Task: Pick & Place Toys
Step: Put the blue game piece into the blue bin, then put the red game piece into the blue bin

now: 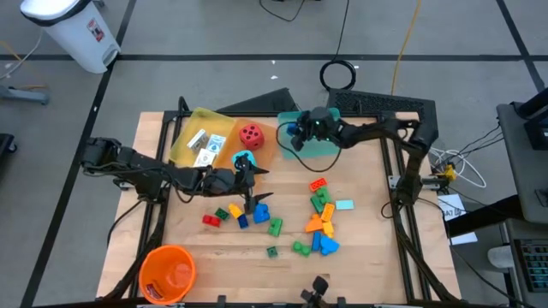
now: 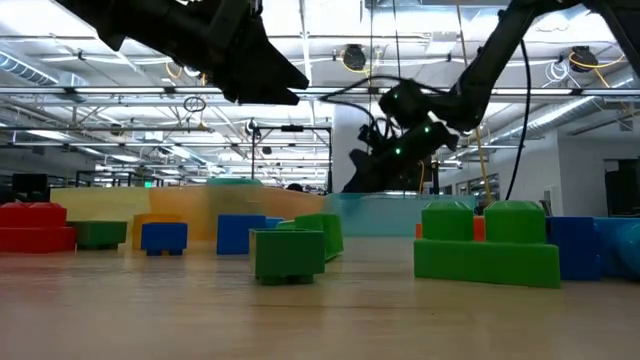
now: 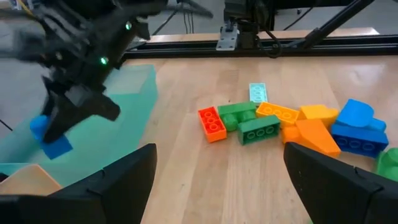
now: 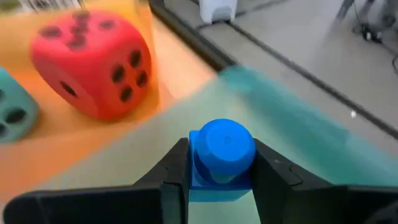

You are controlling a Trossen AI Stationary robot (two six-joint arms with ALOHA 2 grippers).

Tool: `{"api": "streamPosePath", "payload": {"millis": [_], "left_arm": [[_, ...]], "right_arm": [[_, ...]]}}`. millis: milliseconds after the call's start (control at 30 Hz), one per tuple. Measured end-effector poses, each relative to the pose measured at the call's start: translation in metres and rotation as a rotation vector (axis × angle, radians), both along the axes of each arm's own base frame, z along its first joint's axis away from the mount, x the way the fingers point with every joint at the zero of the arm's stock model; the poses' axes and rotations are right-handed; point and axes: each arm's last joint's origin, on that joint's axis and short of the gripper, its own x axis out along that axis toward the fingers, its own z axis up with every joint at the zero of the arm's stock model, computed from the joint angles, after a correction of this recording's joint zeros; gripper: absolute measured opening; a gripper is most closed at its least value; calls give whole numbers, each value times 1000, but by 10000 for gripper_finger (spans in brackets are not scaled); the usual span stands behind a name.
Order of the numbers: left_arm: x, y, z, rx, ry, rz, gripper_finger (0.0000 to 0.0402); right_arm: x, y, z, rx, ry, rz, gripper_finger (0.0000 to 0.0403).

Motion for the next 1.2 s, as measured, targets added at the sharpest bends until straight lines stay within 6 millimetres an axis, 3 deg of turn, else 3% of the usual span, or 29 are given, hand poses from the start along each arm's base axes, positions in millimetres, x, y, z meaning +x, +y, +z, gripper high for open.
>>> {"api": "streamPosePath", "payload": {"millis": [100,267,467,567,700,800,1000,1200], "left_arm": [[0,0,-1,-3,6,-1,353],[0,1,-1,4,7,0,351],[-10,-2,-5,10,127,-24,352],[-21,-10,8,-21,245,-74,349],[-44,-23,15,-90,512,-144,349],[-62,-31,9,-92,702,-198,349],[-87,-41,-18,-235,958,-97,349],[-104,-47,-40,-281,1050,-89,349]], "right_arm": [[1,-1,-3,5,6,-10,118],[-3,4,1,40,58,3,196],[-9,29,35,48,90,58,279],[-17,48,60,49,95,95,301],[-28,77,91,36,73,161,309],[-36,100,107,14,13,217,307],[-51,142,118,-19,-65,343,293],[-58,167,118,-58,-174,431,282]]}}
